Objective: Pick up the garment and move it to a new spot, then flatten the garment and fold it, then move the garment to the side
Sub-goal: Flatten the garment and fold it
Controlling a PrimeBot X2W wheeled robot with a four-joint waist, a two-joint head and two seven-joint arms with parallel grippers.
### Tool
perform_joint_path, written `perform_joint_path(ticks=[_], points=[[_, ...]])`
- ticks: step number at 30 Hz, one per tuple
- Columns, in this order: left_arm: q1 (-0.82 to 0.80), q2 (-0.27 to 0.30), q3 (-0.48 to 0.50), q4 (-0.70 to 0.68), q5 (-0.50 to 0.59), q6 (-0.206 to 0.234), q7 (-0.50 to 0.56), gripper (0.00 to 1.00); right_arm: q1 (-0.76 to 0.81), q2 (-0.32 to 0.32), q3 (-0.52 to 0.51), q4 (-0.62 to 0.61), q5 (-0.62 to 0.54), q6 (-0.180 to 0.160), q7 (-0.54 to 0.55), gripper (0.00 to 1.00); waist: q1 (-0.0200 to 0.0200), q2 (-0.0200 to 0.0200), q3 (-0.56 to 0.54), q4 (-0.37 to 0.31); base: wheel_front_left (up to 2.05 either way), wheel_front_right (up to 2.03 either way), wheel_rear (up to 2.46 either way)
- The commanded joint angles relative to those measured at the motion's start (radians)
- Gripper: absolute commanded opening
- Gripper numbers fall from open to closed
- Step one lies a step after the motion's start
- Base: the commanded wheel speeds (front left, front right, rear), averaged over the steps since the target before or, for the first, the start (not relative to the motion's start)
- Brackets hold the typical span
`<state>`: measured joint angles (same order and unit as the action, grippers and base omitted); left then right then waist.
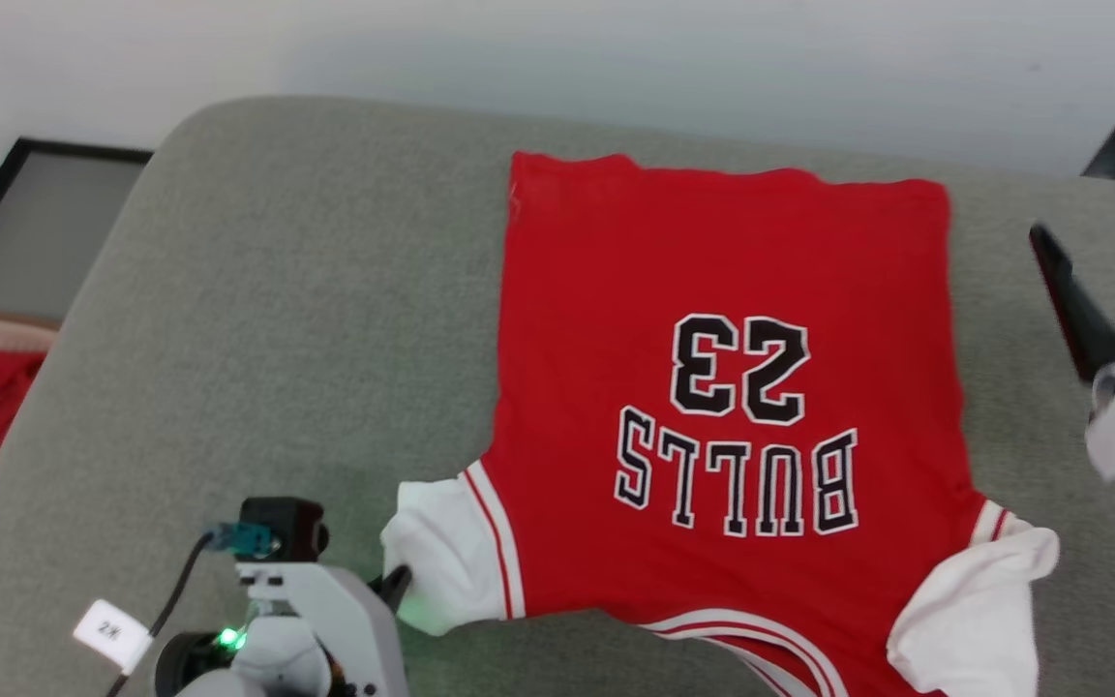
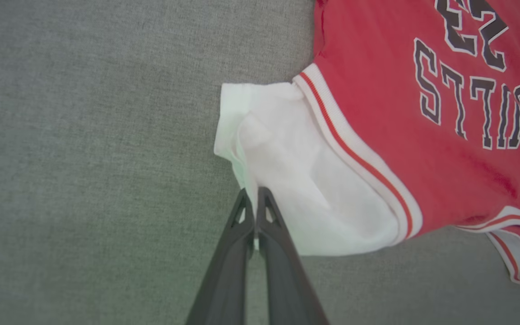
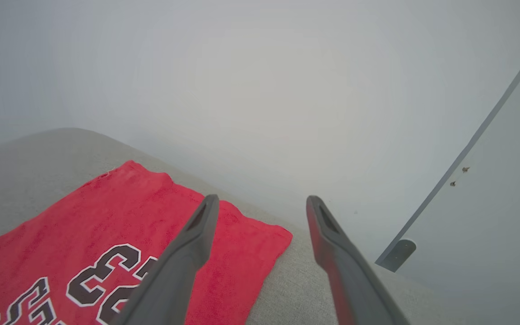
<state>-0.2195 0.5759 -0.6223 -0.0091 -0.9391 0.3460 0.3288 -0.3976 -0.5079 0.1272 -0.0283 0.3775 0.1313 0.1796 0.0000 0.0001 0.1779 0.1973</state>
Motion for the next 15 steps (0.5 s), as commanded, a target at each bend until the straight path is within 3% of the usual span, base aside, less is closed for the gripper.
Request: perform_joint_path(ticks=[1,8,15], points=[[-0.021,-0.012,-0.005,0.006,0.009,-0.010,-0.007,0.00,-0.049,0.010,0.000,0.041,0.010,-0.001,0.016,1.00,0.0000,-0.0001,0.041,0.043,0.00,0.00,0.00],[-0.100,-0.075,-0.040,0.042,0.031,-0.057,-0.021,0.00,-0.292,-0.017,0.055,0.288,0.063,-0.001,0.210,1.00,0.0000,-0.0001,0.120,0.124,0.00,0.00,0.00],[-0.181,-0.148,-0.077,0.106,0.043,-0.117,-0.034,0.00,-0.533,-0.068,0.135,0.557,0.138,-0.001,0.506,1.00,0.0000,-0.0001,0.203,0.209,0.00,0.00,0.00]])
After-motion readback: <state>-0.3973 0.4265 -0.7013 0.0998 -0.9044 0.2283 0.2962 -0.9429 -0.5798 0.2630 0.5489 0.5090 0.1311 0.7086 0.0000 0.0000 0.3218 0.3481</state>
